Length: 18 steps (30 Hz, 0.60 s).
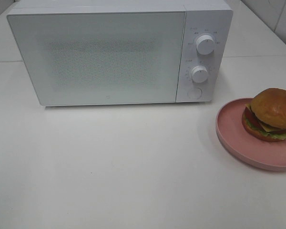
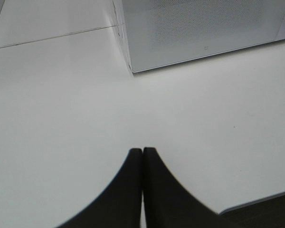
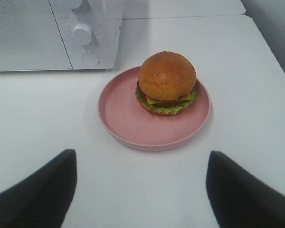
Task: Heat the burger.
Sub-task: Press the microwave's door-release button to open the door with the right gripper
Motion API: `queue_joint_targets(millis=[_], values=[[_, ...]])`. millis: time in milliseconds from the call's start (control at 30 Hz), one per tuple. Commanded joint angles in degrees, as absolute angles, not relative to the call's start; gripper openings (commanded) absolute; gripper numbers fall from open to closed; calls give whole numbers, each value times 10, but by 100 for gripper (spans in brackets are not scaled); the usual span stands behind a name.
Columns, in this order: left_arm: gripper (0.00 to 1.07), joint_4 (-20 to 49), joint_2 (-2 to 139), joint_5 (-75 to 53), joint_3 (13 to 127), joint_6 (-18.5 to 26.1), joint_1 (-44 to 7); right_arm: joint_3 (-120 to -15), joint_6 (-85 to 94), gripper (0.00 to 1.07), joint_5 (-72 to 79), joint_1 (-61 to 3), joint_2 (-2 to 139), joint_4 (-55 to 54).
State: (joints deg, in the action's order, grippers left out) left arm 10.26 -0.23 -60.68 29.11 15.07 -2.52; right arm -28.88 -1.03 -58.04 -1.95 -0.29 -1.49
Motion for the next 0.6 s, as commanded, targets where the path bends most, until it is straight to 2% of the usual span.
queue_joint_targets(millis=[33, 600], values=[[0, 104, -14, -601, 290, 151, -27, -289, -6, 72, -574, -19, -18, -14], [0, 104, -14, -601, 290, 151, -27, -289, -6, 72, -573, -19, -18, -14]])
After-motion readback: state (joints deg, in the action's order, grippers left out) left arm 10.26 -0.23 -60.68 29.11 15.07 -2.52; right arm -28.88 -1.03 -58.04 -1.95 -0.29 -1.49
